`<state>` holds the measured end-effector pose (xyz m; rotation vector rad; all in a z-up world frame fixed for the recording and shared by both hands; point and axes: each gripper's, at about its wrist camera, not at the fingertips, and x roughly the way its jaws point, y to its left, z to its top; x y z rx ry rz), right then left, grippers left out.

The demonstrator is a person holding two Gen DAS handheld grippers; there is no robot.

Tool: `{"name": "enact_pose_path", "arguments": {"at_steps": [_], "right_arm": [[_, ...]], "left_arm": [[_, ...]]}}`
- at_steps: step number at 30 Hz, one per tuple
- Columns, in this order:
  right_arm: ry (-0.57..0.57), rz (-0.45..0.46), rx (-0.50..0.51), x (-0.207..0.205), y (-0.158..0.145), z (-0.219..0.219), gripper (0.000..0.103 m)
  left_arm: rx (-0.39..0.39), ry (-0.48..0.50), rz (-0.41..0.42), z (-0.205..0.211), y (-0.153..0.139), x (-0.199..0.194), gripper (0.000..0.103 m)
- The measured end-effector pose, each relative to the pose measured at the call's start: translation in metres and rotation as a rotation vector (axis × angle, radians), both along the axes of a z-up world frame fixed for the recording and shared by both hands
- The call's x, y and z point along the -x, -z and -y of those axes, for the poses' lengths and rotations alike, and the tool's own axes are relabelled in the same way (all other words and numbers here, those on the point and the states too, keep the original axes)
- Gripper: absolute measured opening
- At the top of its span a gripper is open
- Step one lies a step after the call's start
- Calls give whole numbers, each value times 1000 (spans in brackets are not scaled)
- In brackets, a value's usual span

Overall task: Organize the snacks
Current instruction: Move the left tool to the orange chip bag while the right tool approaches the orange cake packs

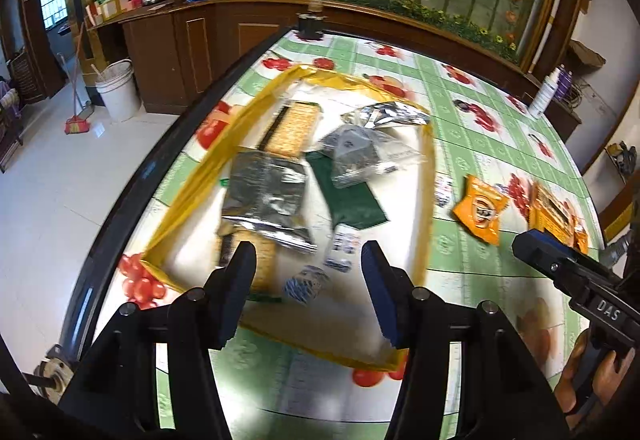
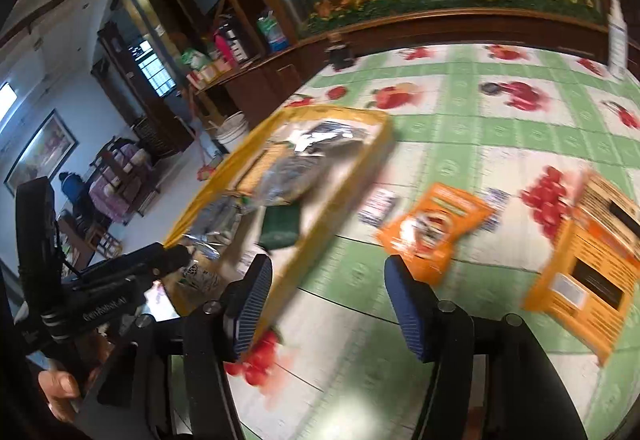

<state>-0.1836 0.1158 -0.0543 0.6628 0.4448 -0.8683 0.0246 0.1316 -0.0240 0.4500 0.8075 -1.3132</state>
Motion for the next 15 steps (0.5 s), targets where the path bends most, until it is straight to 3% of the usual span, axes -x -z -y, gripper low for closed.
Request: {"name": "enact_pose_path", "arguments": {"at_steps": [5, 15], "right_arm": [[119, -4, -31, 55, 13, -2, 68], [261, 18, -51, 132, 24, -9, 68]], "left_arm": [[-4, 73, -5, 5, -3, 36, 54], [-19, 198, 21, 16, -7, 97, 55]]}}
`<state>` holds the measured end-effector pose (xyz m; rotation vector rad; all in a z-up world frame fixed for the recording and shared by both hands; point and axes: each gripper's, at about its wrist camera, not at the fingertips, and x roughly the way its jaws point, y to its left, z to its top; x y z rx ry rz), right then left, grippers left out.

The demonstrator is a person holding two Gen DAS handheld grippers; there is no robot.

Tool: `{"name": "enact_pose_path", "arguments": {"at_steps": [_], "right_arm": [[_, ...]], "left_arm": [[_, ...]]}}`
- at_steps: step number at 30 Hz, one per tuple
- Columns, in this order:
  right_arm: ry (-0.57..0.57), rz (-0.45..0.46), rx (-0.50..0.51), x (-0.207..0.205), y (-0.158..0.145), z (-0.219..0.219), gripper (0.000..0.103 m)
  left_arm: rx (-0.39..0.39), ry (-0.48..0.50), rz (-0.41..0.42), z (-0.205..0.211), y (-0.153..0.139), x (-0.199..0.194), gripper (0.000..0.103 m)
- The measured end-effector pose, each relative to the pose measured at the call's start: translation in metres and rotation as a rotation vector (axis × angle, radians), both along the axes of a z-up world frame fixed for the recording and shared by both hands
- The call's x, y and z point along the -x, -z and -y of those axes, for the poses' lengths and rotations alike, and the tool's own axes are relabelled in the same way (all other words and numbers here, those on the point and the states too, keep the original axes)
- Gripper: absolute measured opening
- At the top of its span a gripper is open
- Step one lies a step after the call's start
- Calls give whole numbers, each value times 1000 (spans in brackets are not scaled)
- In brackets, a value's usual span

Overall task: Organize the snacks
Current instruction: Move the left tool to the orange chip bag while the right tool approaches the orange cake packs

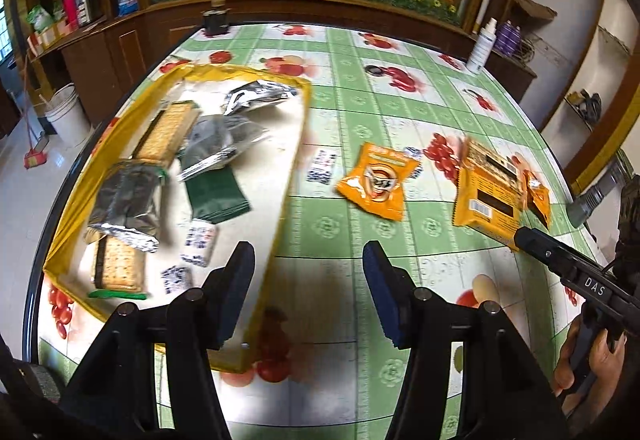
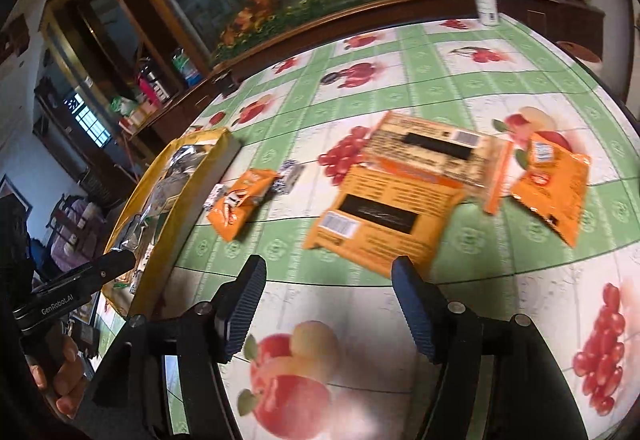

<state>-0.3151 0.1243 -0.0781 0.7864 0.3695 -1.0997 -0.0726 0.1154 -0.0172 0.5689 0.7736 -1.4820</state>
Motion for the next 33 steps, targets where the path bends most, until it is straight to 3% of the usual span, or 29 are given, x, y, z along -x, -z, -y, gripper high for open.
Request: {"name": "enact_pose_path", "arguments": {"at_steps": [14, 22, 29, 33], "right_arm": [[9, 0, -8, 24, 7, 2, 73], [-156, -71, 71, 6, -9, 23, 74], [-368, -245, 144, -28, -17, 41, 78], [-406, -300, 132, -34, -9, 53, 78]], "left_arm": [[-43, 80, 23, 29, 8, 36, 55], [-71, 131, 7, 61, 11, 45, 55], [-96, 197, -1, 94, 12, 51, 55], [-114, 247, 13, 107, 17, 59, 55]]}}
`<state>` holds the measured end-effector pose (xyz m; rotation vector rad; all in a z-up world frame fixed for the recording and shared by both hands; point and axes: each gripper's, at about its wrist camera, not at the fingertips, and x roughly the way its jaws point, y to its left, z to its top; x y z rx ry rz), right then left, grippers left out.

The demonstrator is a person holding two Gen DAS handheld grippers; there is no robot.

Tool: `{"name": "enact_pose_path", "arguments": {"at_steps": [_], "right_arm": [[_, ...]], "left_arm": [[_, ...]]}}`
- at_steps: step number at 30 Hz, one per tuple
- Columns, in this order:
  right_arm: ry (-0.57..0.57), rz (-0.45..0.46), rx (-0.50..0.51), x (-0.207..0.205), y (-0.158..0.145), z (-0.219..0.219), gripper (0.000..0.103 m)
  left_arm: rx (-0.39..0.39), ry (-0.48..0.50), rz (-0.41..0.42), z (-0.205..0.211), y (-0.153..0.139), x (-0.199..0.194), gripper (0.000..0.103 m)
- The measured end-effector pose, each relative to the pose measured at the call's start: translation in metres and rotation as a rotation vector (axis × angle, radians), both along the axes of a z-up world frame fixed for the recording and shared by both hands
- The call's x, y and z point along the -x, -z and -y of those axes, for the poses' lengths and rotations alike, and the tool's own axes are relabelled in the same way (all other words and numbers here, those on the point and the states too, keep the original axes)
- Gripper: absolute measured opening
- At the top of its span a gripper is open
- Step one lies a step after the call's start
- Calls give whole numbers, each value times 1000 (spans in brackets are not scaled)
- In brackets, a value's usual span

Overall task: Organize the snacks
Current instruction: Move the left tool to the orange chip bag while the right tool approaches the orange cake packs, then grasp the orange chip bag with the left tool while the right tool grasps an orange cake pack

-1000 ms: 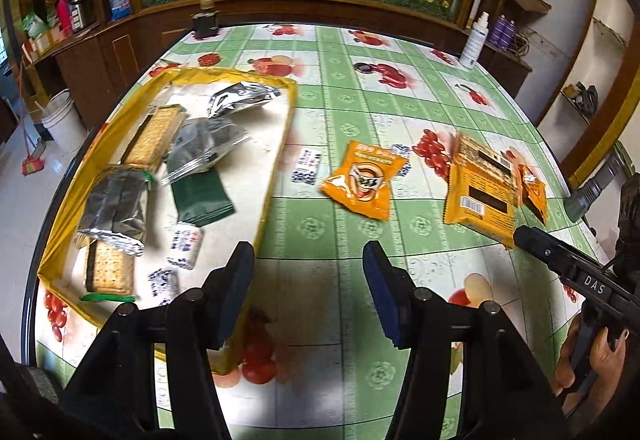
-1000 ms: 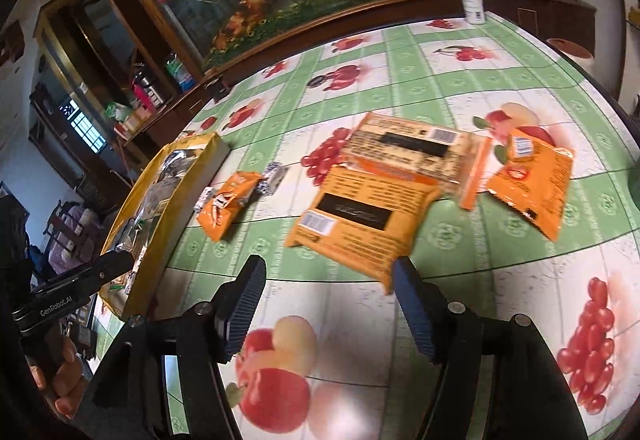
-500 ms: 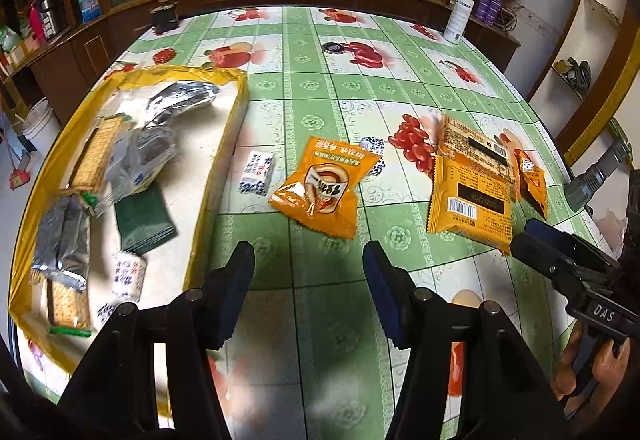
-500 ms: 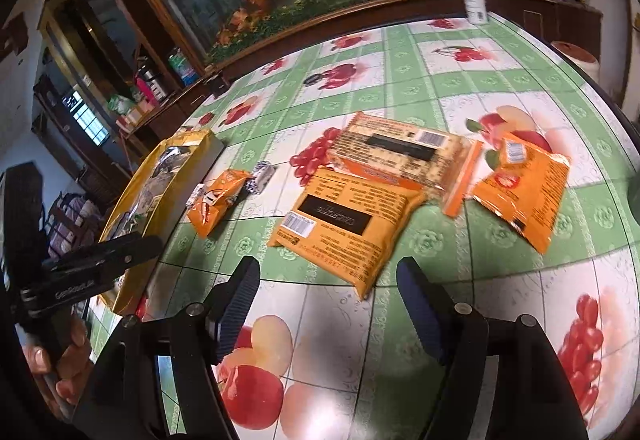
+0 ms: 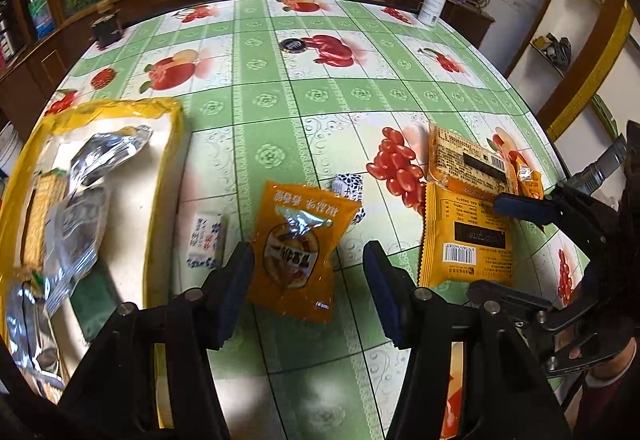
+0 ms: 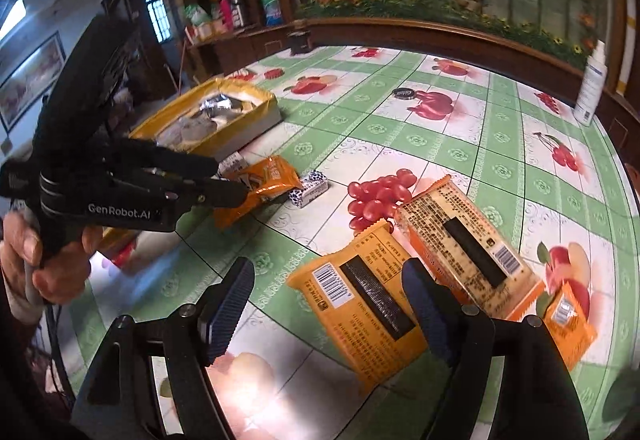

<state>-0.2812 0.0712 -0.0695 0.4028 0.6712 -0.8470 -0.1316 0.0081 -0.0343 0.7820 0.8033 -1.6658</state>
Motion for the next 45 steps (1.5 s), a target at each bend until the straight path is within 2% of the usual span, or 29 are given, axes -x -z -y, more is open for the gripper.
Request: {"name": "enact_pose_path", "arguments": {"at_steps": [7, 9, 12, 16, 23, 26, 30, 33, 34, 35, 36, 39, 42, 45], "right_arm": [[-23, -42, -30, 3, 14, 24, 80], [-34, -53, -31, 3, 14, 26, 82], [-75, -97, -41, -2, 18, 24, 82], [-103, -94, -80, -5, 27, 26, 82], [-129, -133, -82, -11, 29, 21, 84], [-122, -171, -61, -13, 31, 19, 84], [-111, -158, -62, -13, 31, 20, 85], [-100, -155, -50, -12, 32, 19, 84], [-90, -158, -43, -12, 32, 18, 83], [-78, -159, -39, -11, 32, 18, 79], [-64, -156, -37, -10, 31, 18, 73], [-37, -108, -63, -1, 29, 18, 71], [-13, -85, -68, 3, 28, 12, 71], [0, -44, -84, 7, 27, 5, 71]], "left_arm": [[-43, 27, 13, 14, 15, 4, 55], [-58, 31, 12, 18, 19, 4, 64], [-62, 38, 21, 20, 24, 5, 67], [-54, 69, 48, 21, 23, 13, 67], [-54, 136, 54, 26, 15, 20, 67], [-53, 204, 98, 31, 14, 32, 67], [-51, 244, 191, 30, 25, 45, 67], [-34, 241, 161, 28, 26, 42, 67], [-33, 233, 143, 28, 25, 40, 65], [-26, 226, 138, 28, 25, 39, 54], [-15, 220, 141, 27, 24, 39, 38], [-7, 212, 126, 26, 20, 39, 20], [6, 206, 129, 21, 18, 40, 13], [8, 192, 86, 16, 15, 36, 8]]}}
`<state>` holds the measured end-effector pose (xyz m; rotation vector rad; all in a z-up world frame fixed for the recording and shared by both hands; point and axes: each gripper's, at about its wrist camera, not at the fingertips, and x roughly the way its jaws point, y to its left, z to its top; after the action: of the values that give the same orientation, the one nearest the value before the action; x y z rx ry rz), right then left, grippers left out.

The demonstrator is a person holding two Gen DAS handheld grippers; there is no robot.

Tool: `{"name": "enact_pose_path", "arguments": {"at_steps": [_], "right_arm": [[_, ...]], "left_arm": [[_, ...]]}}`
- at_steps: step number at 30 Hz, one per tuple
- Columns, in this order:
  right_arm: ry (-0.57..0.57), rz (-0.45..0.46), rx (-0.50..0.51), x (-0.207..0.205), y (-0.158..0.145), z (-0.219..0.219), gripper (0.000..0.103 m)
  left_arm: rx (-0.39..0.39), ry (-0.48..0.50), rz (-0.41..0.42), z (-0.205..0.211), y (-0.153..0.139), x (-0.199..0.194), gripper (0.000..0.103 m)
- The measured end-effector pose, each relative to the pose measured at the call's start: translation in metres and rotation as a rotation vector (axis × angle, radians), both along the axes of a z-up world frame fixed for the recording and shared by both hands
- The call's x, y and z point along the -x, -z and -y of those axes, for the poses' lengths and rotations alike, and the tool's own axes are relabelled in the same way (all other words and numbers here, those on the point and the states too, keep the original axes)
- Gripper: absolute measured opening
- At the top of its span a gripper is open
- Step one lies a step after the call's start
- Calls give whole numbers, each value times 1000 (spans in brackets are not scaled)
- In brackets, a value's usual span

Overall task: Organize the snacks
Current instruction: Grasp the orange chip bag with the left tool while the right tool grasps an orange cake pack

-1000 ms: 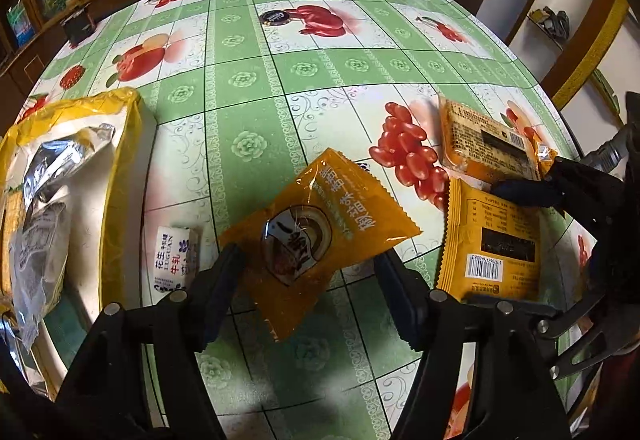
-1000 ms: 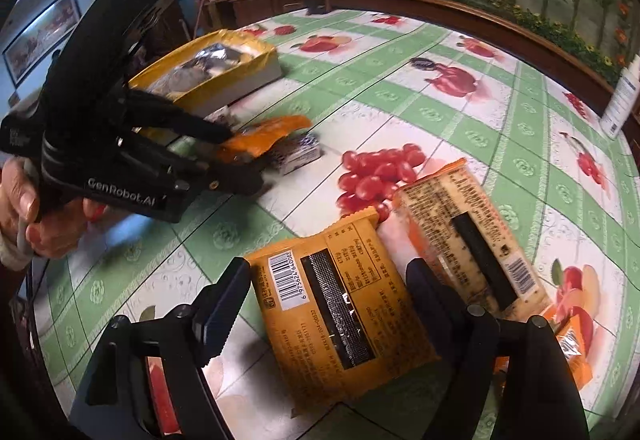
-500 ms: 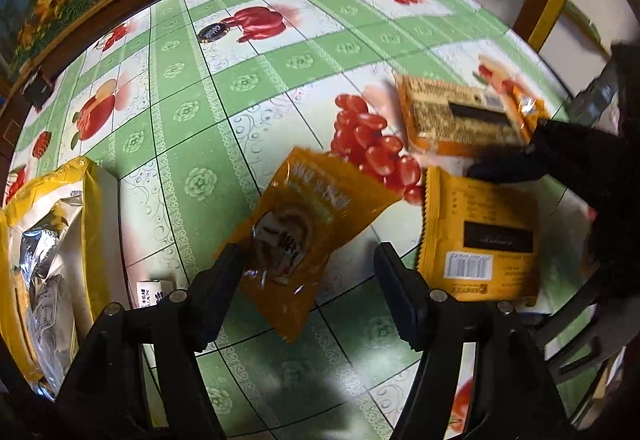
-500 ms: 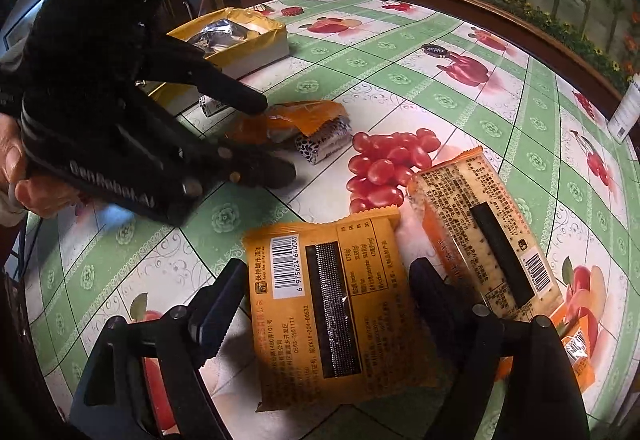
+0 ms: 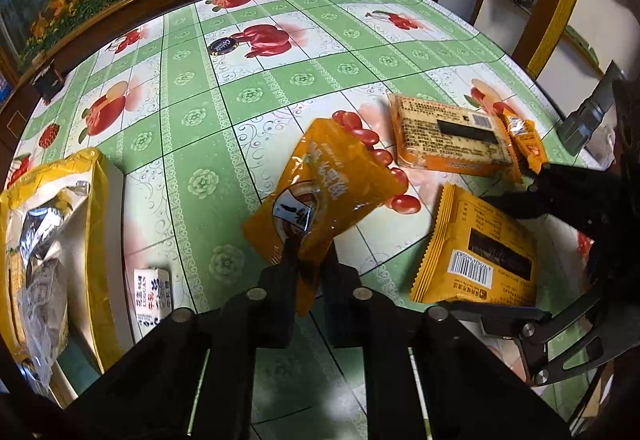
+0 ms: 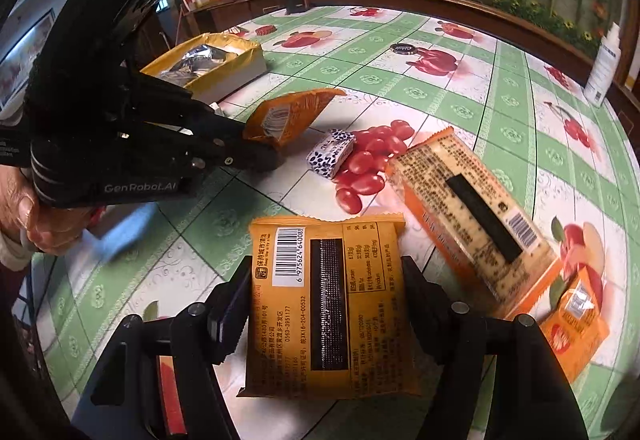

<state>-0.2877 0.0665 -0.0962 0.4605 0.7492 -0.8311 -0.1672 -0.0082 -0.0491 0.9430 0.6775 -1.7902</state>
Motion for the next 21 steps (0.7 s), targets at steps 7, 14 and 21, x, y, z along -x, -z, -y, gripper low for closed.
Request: {"name": "enact_pose_path", "arguments": {"at_steps": [7, 14, 21], "right_arm": [[41, 79, -11, 7, -4, -17, 71], [50, 132, 4, 6, -16, -35, 71], [38, 165, 24, -2, -29, -55, 71]], "left_arm": [[10, -56, -83, -24, -11, -20, 8], [46, -100, -108, -58, -22, -34, 8], [55, -133, -158, -85, -27, -51, 8]]}}
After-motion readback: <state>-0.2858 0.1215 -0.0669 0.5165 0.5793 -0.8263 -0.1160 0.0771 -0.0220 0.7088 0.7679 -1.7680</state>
